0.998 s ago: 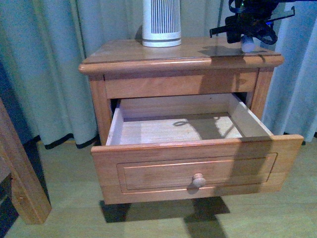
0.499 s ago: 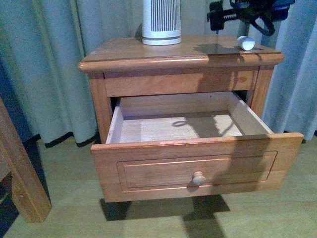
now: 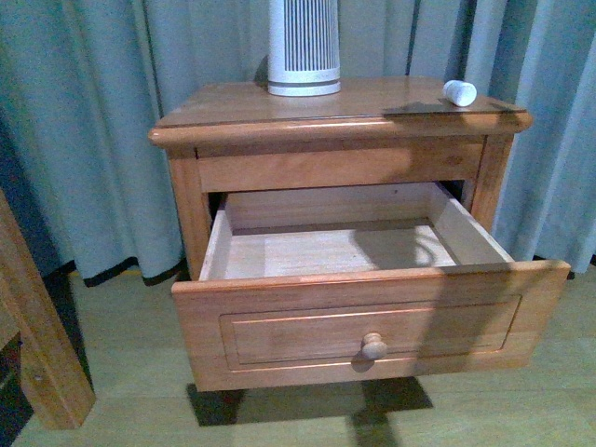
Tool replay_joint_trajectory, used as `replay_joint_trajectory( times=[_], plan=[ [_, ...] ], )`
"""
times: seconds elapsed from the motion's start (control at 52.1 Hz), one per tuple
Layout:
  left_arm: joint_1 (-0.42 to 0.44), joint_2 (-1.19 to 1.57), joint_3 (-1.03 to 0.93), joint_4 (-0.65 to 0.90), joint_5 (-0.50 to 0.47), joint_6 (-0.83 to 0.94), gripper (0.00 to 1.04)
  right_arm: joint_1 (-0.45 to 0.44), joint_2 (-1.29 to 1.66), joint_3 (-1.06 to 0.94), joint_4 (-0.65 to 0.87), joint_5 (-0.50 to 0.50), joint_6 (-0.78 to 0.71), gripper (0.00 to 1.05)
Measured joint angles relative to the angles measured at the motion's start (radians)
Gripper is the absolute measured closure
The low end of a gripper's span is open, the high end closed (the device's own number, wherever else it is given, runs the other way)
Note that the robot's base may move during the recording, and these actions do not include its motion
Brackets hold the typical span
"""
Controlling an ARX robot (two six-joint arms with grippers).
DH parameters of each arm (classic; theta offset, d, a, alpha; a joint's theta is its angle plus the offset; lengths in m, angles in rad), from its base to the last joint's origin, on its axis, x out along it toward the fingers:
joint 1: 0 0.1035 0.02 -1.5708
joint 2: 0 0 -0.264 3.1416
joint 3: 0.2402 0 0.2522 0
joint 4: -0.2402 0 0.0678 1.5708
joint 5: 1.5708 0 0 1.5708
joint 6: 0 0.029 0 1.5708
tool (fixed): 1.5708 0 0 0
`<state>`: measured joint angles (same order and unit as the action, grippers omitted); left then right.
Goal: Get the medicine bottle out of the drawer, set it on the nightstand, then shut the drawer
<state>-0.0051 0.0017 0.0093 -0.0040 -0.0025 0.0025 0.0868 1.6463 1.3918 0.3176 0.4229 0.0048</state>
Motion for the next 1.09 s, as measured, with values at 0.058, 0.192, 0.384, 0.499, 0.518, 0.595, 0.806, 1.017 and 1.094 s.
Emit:
replay_joint_trajectory(
  times=[0.058,0.192,0.384,0.499,0.518,0.595,0.806,1.017,1.094],
  plan=[
    [0.000,0.000,0.000,0.000,0.000,0.000,0.07,-0.004,-0.092,-0.143,0.011,-0.007,0.015,0.07],
    [0.000,0.000,0.000,0.000,0.000,0.000,0.07,0.011,-0.306,-0.488,0.024,-0.039,0.078,0.07],
    [0.000,0.000,0.000,0.000,0.000,0.000,0.07,0.057,-0.460,-0.901,0.110,-0.082,0.188,0.07],
    [0.000,0.000,0.000,0.000,0.000,0.000,0.07,0.093,-0.332,-1.031,0.259,-0.131,0.230,0.07],
    [0.000,0.000,0.000,0.000,0.000,0.000,0.07,0.097,-0.306,-1.034,0.284,-0.142,0.236,0.07],
    [0.000,0.000,0.000,0.000,0.000,0.000,0.07,0.111,-0.211,-1.032,0.378,-0.156,0.239,0.07],
    [0.000,0.000,0.000,0.000,0.000,0.000,0.07,0.118,0.092,-0.940,0.569,-0.178,0.243,0.07],
    [0.000,0.000,0.000,0.000,0.000,0.000,0.07,0.120,0.269,-0.805,0.620,-0.192,0.243,0.07],
    [0.000,0.000,0.000,0.000,0.000,0.000,0.07,0.123,0.323,-0.747,0.623,-0.204,0.241,0.07]
  ],
)
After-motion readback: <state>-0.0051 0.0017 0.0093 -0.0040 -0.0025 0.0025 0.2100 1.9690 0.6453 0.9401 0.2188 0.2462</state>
